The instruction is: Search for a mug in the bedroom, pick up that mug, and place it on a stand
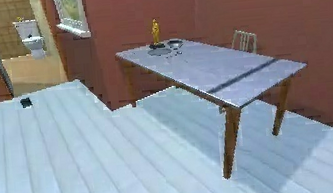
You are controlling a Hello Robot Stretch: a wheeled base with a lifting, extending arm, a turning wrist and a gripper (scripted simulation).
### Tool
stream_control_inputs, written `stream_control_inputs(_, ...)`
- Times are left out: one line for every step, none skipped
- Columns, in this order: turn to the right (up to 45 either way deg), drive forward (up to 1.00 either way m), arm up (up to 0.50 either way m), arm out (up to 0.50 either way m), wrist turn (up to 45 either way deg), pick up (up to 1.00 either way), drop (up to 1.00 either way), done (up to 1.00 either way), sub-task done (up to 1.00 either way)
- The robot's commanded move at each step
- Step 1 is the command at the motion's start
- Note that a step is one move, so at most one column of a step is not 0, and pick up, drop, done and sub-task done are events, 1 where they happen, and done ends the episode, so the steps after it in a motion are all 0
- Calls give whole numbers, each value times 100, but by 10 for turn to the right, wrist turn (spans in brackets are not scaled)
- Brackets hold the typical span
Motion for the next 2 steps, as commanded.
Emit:
stream_control_inputs(450, 0, 0, 0, 0, 0, 0, 0, 0)
stream_control_inputs(450, 0, 0, 0, 0, 0, 0, 0, 0)
